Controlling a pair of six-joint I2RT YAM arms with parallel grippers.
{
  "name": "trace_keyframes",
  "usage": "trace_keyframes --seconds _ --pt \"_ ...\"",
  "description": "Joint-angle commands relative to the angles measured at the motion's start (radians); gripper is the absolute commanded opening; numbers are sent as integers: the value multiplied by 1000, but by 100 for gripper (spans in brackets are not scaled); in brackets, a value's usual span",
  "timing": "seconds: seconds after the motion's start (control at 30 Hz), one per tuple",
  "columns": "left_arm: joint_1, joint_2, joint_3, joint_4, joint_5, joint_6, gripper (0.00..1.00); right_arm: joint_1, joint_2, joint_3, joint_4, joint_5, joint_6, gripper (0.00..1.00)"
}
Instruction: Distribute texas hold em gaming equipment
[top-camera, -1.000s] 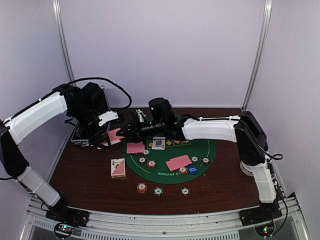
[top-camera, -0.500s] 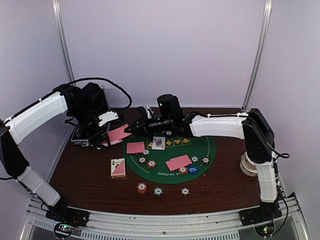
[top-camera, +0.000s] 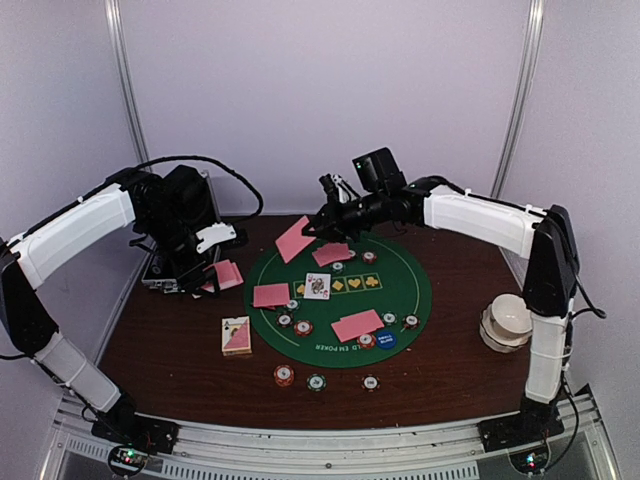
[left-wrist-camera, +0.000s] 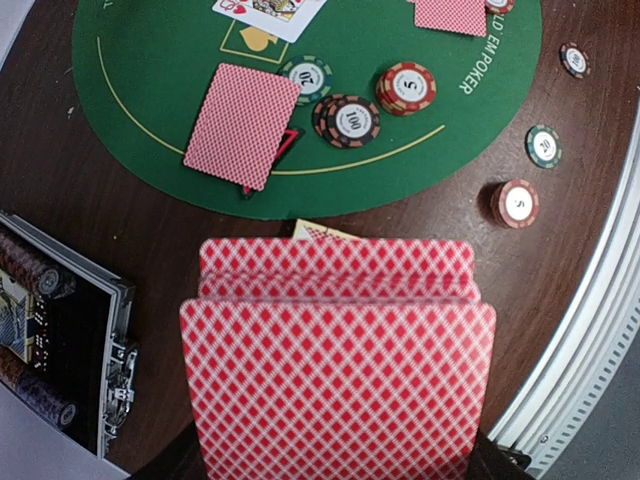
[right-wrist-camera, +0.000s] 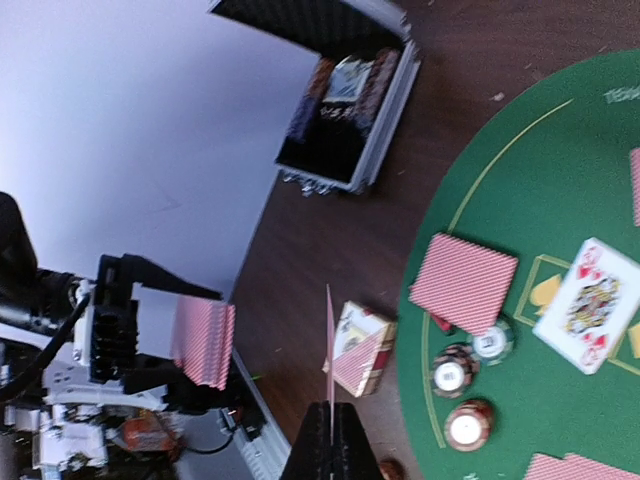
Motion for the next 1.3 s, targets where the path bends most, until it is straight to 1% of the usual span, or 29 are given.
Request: trace_keyframes --seconds 0.0,0.1,0.2,0.27,0.33,0.37,0.47,0.7,0.87,1.1,1.13,1.2,1.23,1.27 --pt "2 -8 3 2 -4 10 0 36 -57 140 -451 420 -547 0" --pt "2 -6 4 2 -8 8 0 88 -76 81 -437 709 -786 0" --pt "2 -7 4 2 -5 7 0 153 -93 -32 -321 939 -1031 0" --pt "2 -9 3 2 -7 7 0 188 -93 -112 -215 1049 -1175 0" --pt "2 -10 4 -2 -9 7 0 206 -82 -170 -116 1121 -1284 0" --pt "2 -9 4 -2 -11 7 0 210 -71 -189 -64 1143 -1323 0" --pt "2 -13 6 -3 -10 7 0 215 -30 -218 -1 1175 -1416 0" --pt "2 -16 1 -6 -10 7 0 234 66 -238 115 1212 -1532 0" --pt "2 -13 3 -6 -10 7 0 253 139 -240 188 1239 -1585 0" --pt "2 -16 0 -6 -9 8 0 258 206 -212 183 1245 -1595 0" --pt "2 -16 -1 -6 -9 8 0 258 210 -207 177 1244 -1590 2" --pt "2 -16 -1 -6 -9 8 0 260 212 -203 158 1233 -1573 14" --pt "2 -16 -1 -6 -7 8 0 261 207 -204 146 1222 -1560 22" --pt "2 -17 -1 -6 -6 9 0 262 201 -209 138 1213 -1546 39"
